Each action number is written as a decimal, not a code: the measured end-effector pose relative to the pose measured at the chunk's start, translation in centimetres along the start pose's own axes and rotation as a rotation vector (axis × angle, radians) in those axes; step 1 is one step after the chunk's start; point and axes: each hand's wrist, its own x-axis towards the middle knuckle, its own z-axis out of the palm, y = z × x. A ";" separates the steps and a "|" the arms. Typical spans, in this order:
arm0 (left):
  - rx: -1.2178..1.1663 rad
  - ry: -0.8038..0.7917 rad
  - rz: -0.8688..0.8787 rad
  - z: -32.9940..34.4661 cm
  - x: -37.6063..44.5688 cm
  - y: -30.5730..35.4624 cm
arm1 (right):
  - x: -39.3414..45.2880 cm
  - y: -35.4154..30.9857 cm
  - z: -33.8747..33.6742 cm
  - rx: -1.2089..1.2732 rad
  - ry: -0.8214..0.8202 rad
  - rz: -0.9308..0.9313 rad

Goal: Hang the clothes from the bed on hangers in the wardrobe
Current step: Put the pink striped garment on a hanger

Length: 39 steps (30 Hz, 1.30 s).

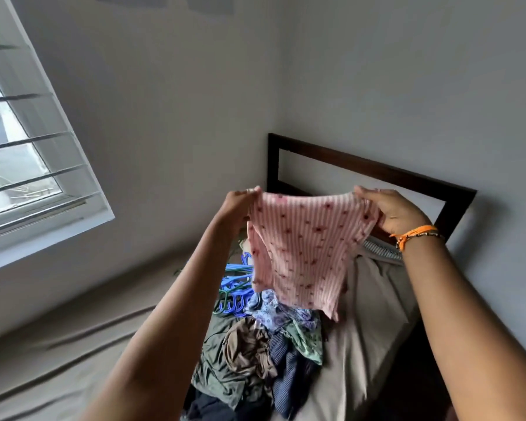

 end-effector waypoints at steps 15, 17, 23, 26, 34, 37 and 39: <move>-0.001 0.088 -0.130 0.3 1.5 0.3 | 1.9 2.4 1.0 0.045 0.082 0.082; 0.028 0.086 -0.144 0.0 2.3 0.7 | 2.6 2.3 1.6 0.023 0.084 0.088; 0.051 0.073 0.065 -1.7 4.4 2.8 | 3.4 0.0 4.2 0.064 0.039 -0.081; -0.013 0.053 0.207 -2.9 3.1 2.9 | 2.3 -0.4 4.8 0.091 0.021 -0.172; 0.161 -0.017 -0.314 -4.9 -7.0 -13.5 | -5.5 15.6 0.9 -0.103 0.065 0.080; 0.264 -0.067 -0.682 -5.1 -9.7 -21.8 | -8.4 25.2 -1.3 -0.262 0.044 0.415; 0.344 -0.090 -0.811 -4.7 -11.3 -26.2 | -10.2 30.3 -2.3 -0.375 0.018 0.577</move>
